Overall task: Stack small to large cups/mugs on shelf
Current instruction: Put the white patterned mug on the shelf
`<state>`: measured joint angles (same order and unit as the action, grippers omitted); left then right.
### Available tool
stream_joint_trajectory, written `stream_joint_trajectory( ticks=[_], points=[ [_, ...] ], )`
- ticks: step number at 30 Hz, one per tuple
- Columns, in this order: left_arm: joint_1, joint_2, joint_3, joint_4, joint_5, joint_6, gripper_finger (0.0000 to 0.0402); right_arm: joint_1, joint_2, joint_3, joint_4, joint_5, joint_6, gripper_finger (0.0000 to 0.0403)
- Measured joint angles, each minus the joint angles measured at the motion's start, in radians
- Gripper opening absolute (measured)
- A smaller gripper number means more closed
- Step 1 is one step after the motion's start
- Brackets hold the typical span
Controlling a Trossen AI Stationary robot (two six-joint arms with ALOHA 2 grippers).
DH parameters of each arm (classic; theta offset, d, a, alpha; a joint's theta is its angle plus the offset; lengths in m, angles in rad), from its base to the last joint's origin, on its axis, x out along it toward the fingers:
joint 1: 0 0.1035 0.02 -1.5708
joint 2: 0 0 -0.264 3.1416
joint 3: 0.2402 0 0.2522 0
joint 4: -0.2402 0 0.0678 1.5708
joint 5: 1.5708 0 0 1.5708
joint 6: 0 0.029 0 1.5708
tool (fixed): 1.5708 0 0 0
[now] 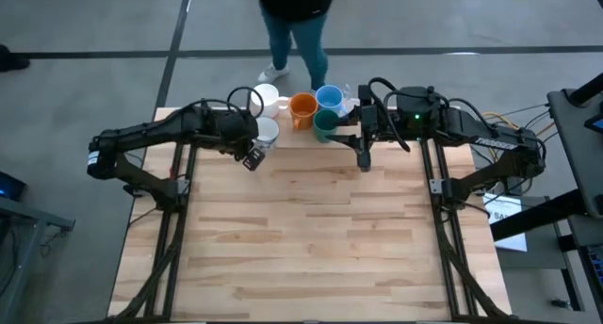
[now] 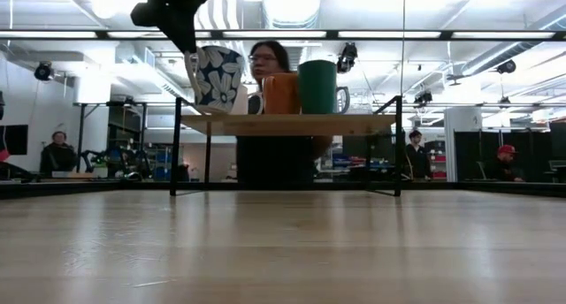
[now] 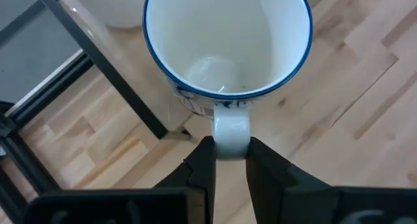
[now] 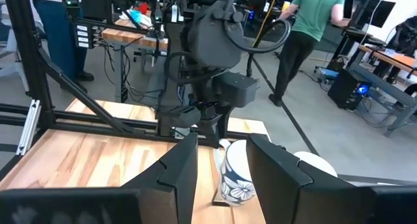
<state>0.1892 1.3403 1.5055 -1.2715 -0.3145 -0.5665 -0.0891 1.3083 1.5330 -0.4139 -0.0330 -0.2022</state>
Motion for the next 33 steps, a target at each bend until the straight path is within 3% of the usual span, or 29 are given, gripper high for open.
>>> stream_joint_trajectory(
  ticks=[15,33],
  points=[
    [0.1,0.001,-0.006,0.083,0.005,0.078,0.0042,0.0,0.0,0.0,0.0,0.0,0.0,0.0125],
    [0.126,0.002,-0.044,0.199,0.047,0.083,0.0042,0.0,0.0,0.0,-0.001,0.0,-0.007,0.0125]
  ],
)
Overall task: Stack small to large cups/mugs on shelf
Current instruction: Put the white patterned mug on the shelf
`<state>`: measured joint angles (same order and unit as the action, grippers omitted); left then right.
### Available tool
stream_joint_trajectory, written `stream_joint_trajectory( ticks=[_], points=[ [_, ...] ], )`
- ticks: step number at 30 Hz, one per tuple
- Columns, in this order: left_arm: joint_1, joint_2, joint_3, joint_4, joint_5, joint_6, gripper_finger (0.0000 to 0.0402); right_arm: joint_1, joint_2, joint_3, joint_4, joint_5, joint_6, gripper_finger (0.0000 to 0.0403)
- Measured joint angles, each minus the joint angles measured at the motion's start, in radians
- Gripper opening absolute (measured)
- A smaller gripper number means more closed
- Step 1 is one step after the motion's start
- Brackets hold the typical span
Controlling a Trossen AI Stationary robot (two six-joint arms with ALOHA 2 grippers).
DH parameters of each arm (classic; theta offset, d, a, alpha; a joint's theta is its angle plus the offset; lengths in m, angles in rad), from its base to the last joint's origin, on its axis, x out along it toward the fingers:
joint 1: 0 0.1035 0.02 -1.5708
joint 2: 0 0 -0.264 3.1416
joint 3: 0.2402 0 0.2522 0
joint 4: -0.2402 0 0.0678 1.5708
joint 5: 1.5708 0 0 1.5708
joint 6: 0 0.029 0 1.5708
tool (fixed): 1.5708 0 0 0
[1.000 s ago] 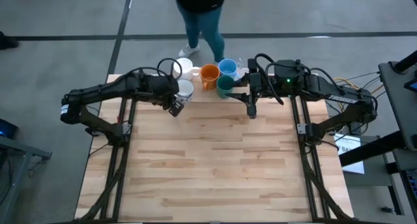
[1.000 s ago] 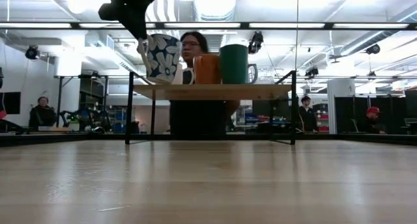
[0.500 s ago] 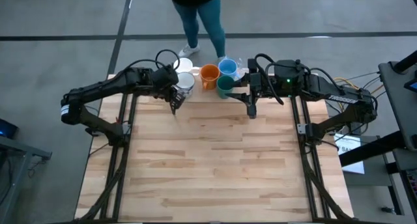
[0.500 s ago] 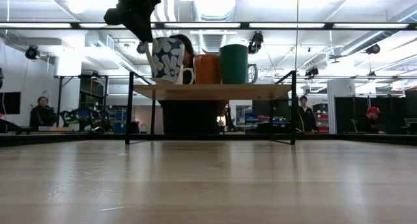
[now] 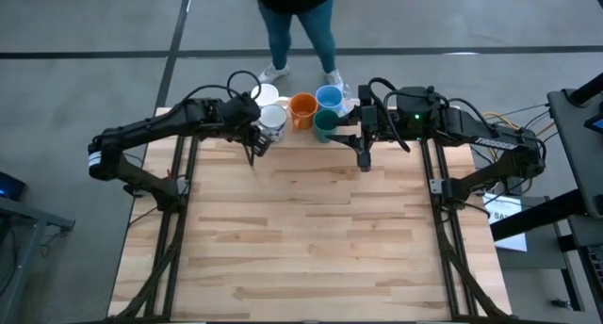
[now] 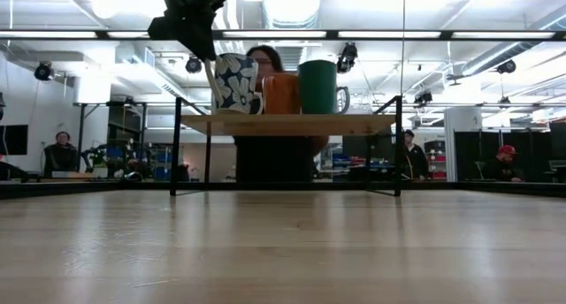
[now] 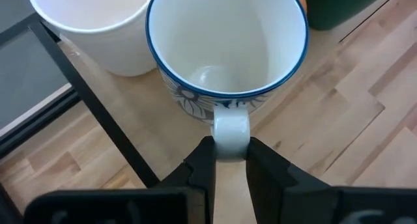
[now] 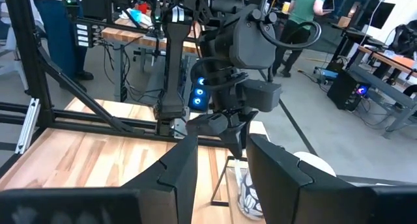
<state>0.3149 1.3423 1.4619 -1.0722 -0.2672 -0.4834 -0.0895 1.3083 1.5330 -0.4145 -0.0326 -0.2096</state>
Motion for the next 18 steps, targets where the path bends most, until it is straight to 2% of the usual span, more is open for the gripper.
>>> stream_joint_trajectory(
  ticks=[18],
  points=[
    [0.013,0.021,-0.003,0.022,0.0,0.021,0.0042,0.0,0.0,0.0,0.0,0.0,0.0,0.0125]
  ],
)
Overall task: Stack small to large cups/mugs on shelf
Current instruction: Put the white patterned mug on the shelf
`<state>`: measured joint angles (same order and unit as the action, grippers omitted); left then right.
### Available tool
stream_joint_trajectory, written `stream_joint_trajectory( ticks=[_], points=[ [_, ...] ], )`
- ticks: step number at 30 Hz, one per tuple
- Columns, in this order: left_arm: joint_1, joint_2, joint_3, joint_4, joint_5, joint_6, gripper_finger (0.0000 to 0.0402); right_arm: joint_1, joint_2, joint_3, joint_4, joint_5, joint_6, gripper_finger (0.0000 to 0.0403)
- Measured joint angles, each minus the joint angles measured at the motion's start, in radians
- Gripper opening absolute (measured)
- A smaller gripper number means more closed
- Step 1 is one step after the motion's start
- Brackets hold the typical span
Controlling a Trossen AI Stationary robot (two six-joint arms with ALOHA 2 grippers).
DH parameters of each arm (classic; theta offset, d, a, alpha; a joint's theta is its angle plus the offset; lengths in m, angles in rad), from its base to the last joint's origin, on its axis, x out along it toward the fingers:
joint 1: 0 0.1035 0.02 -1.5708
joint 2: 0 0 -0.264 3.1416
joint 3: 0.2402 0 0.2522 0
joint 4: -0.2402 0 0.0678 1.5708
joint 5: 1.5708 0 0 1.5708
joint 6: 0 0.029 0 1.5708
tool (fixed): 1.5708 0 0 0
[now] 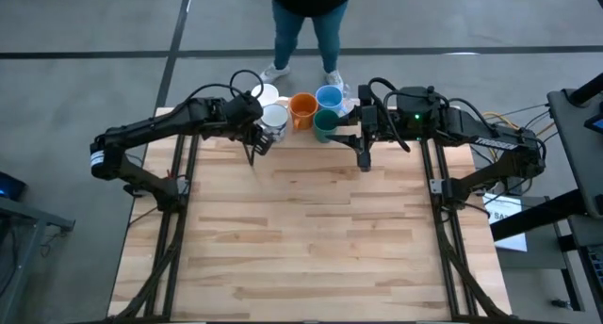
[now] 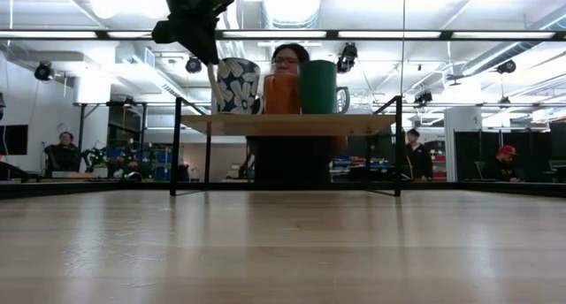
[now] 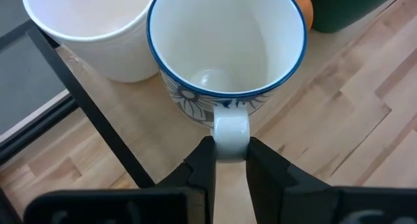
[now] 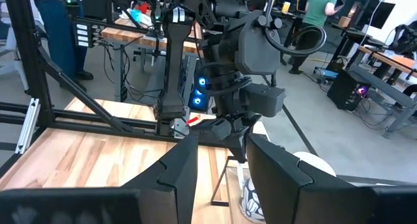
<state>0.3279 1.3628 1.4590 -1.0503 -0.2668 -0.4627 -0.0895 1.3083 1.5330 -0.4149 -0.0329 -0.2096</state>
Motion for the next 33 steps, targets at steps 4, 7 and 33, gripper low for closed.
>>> stream_joint_trajectory(
  ticks=[4,7,33],
  points=[
    [0.002,0.0,-0.003,0.012,0.0,0.004,0.0042,0.0,0.0,0.0,0.0,0.0,0.0,0.0125],
    [0.005,0.0,-0.004,0.022,0.001,0.007,0.0042,0.0,0.0,0.0,0.0,0.0,0.0,0.0125],
    [0.013,0.01,-0.004,0.049,0.005,0.025,0.0062,0.0,0.0,0.0,-0.001,0.0,0.006,0.0125]
  ],
)
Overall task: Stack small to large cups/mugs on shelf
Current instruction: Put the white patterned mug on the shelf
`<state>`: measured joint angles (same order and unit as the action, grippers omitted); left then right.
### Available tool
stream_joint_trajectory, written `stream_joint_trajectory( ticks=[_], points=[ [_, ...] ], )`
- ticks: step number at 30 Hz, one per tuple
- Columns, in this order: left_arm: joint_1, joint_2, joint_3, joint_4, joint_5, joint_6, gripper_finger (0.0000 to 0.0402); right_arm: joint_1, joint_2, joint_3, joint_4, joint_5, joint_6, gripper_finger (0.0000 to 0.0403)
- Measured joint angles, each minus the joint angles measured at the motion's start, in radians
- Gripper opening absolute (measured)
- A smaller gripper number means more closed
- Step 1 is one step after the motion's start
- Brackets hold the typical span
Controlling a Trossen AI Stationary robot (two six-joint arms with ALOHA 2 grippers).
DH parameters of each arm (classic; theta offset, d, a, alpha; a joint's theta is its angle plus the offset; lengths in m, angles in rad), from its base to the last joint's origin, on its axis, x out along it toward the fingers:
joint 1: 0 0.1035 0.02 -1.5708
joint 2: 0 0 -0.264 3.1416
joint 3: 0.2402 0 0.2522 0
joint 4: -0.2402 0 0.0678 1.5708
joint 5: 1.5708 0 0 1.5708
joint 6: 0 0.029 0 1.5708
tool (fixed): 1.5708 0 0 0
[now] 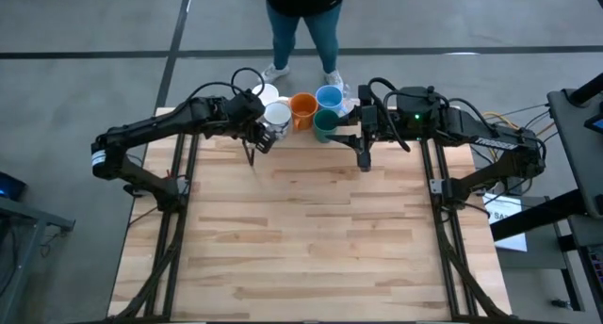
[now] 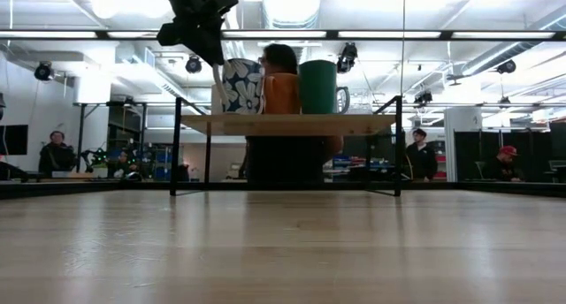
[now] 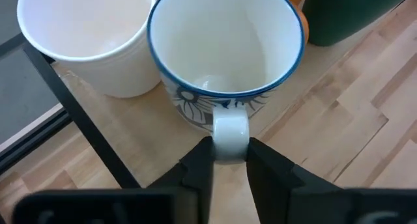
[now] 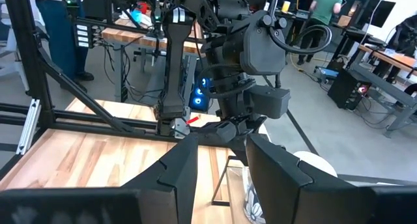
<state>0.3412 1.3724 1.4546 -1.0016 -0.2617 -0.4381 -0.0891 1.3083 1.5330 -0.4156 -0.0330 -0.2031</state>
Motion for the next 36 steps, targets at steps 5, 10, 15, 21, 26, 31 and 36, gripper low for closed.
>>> stream_joint_trajectory(
  ticks=[5,10,15,21,26,31,36],
  points=[
    [0.0,0.0,0.001,0.005,-0.002,0.001,0.0098,0.0,0.0,0.0,0.0,0.0,0.0,0.0125],
    [0.0,0.0,0.0,0.006,-0.001,0.005,0.0071,0.0,0.0,0.0,0.0,0.0,0.0,0.0125],
    [0.0,0.0,0.0,0.013,-0.006,0.01,0.0048,0.0,0.0,0.0,0.0,0.0,-0.004,0.0125],
    [0.0,-0.005,0.0,0.015,-0.005,0.01,0.0045,0.0,0.0,0.0,0.0,0.0,-0.006,0.0125],
    [0.0,-0.017,0.0,0.016,-0.005,0.02,0.0045,0.0,0.0,0.0,0.0,0.0,-0.006,0.0125],
    [0.0,-0.019,0.0,0.016,-0.005,0.027,0.0045,0.0,0.0,-0.002,0.0,0.0,-0.006,0.0125],
    [0.0,-0.007,-0.002,0.025,-0.004,0.031,0.0045,0.0,0.0,-0.003,-0.001,0.0,-0.006,0.0125]
  ],
)
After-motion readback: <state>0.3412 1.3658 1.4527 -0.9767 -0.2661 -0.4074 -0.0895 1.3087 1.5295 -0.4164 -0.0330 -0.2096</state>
